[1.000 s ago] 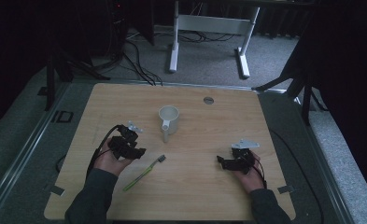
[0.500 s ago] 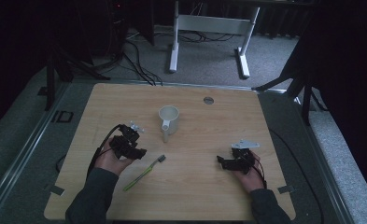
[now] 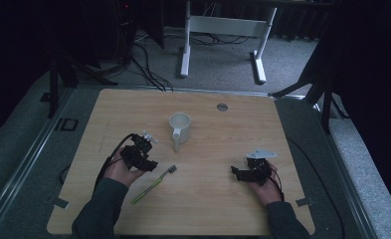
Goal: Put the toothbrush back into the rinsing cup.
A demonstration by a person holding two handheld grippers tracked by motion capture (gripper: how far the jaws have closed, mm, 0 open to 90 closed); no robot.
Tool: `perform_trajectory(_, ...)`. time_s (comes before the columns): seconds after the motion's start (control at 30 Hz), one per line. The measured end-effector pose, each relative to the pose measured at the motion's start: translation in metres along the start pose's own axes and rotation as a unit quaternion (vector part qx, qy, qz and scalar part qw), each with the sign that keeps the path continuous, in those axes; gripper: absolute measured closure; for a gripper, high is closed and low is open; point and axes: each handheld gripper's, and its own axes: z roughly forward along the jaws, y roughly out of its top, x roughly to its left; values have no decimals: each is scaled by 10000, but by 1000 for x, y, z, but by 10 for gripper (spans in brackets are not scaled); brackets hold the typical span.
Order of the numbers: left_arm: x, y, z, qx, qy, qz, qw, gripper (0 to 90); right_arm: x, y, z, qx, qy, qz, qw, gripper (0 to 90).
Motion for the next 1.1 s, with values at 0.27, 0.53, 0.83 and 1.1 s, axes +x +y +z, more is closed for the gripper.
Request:
perform_trajectory(0.27,-2,2,5,188,-25,86,9998,545,0,0,0,0,2,0,10000,199)
perform_trajectory(0.53,-4,3,8,350,-37,98,9993,539,0,0,0,3,0,6,10000,199)
perform_trajectory(0.83,-7,5,13,525,-93,93,9985,531,0,0,0,3,0,6,10000,199)
perform_trajectory(1.1,-10,5,16,634,-123,139,9978,528,0,0,0,0,2,1,10000,199)
